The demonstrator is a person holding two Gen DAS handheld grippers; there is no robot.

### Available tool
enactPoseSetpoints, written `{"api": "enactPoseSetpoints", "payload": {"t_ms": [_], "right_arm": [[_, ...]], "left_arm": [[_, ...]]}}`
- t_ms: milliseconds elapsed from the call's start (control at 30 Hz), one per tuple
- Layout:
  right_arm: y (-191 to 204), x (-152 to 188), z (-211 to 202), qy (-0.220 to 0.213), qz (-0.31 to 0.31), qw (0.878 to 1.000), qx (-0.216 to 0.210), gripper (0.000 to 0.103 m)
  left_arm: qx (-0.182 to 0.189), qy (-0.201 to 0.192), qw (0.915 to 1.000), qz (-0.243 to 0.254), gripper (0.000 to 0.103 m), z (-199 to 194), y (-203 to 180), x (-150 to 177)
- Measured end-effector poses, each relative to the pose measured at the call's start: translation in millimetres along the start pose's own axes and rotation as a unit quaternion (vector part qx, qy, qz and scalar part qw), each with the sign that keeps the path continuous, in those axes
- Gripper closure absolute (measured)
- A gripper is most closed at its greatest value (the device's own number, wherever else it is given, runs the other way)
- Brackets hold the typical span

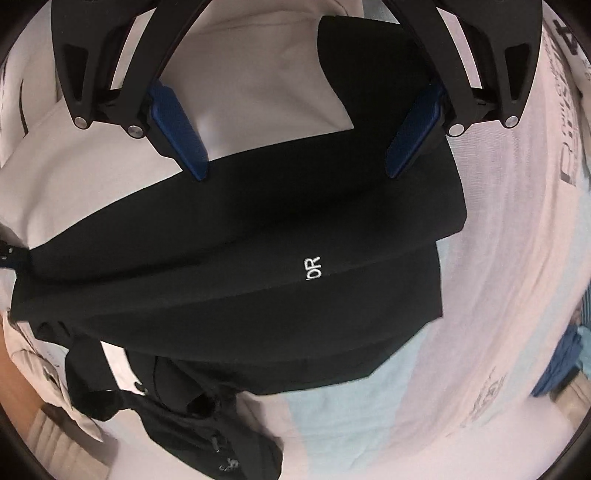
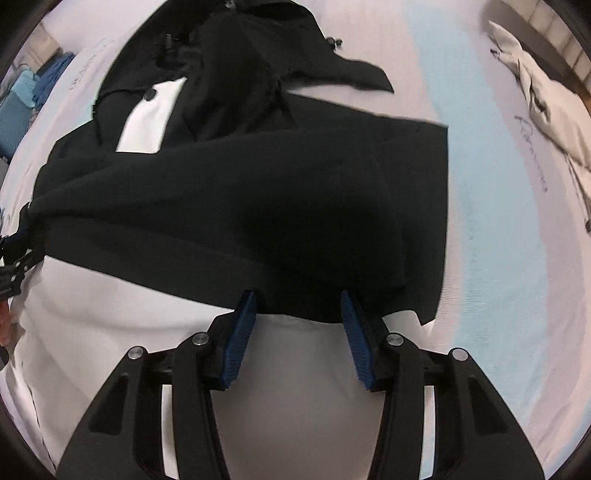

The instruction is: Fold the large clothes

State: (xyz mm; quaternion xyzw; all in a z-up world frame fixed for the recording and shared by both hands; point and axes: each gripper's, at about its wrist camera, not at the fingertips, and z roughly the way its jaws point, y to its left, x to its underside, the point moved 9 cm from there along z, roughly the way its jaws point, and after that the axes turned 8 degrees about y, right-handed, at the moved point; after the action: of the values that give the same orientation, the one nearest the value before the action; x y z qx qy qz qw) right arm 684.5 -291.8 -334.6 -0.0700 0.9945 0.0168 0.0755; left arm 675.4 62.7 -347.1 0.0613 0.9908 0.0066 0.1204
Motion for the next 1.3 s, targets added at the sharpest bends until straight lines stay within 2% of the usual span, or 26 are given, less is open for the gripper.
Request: {"api": "enactPoseSetpoints", "payload": {"t_ms": [100, 167, 233, 333, 467, 600, 767, 967, 1033, 1133, 1200, 1300], "right_arm": [[-1, -1, -14, -0.014, 0.018, 1.000, -0.010, 0.057], [-3, 4, -38, -0.040, 0.027, 0.999, -0.020, 0.054], [-6, 13, -57, -0.059, 0.030, 0.998, -0.019, 0.042], [-10, 29, -71, -0.066, 0.033, 0.997, -0.012, 0.041], [-19, 53, -67, -0.060, 0.041, 0.997, -0.004, 0.041], [-24, 64, -46, -0.041, 0.053, 0.998, -0.010, 0.041], [-22, 66, -20, -0.025, 0.059, 0.998, -0.020, 0.039], [-15, 67, -7, -0.020, 0.045, 0.999, -0.010, 0.036], [-14, 66, -8, -0.014, 0.040, 0.999, -0.004, 0.035], [-12, 63, -20, 0.000, 0.037, 0.999, -0.012, 0.031], [-9, 56, -34, -0.010, 0.026, 0.999, -0.031, 0.031], [-12, 42, -59, -0.027, 0.001, 0.999, -0.030, 0.030]], "left_arm": [[-0.004, 0.001, 0.9999, -0.011, 0.010, -4, 3, -5], [-0.002, -0.014, 0.9998, -0.016, 0.010, -17, 3, -8], [0.004, -0.042, 0.9989, -0.021, 0.009, -35, 2, -11], [0.020, -0.072, 0.9969, -0.024, 0.007, -59, -2, -7], [0.022, -0.080, 0.9965, -0.012, 0.007, -66, -11, 6], [0.018, -0.083, 0.9964, -0.001, 0.007, -56, -9, 25], [0.014, -0.055, 0.9983, -0.013, 0.007, -32, 6, 35], [0.012, -0.038, 0.9991, -0.015, 0.005, -19, 12, 39], [0.008, -0.037, 0.9992, -0.013, 0.006, -23, 11, 38], [0.035, -0.046, 0.9983, -0.004, 0.006, -44, 4, 36], [0.052, -0.053, 0.9972, 0.006, 0.006, -64, -2, 33], [0.059, -0.059, 0.9965, 0.013, 0.006, -88, -10, 23]]}}
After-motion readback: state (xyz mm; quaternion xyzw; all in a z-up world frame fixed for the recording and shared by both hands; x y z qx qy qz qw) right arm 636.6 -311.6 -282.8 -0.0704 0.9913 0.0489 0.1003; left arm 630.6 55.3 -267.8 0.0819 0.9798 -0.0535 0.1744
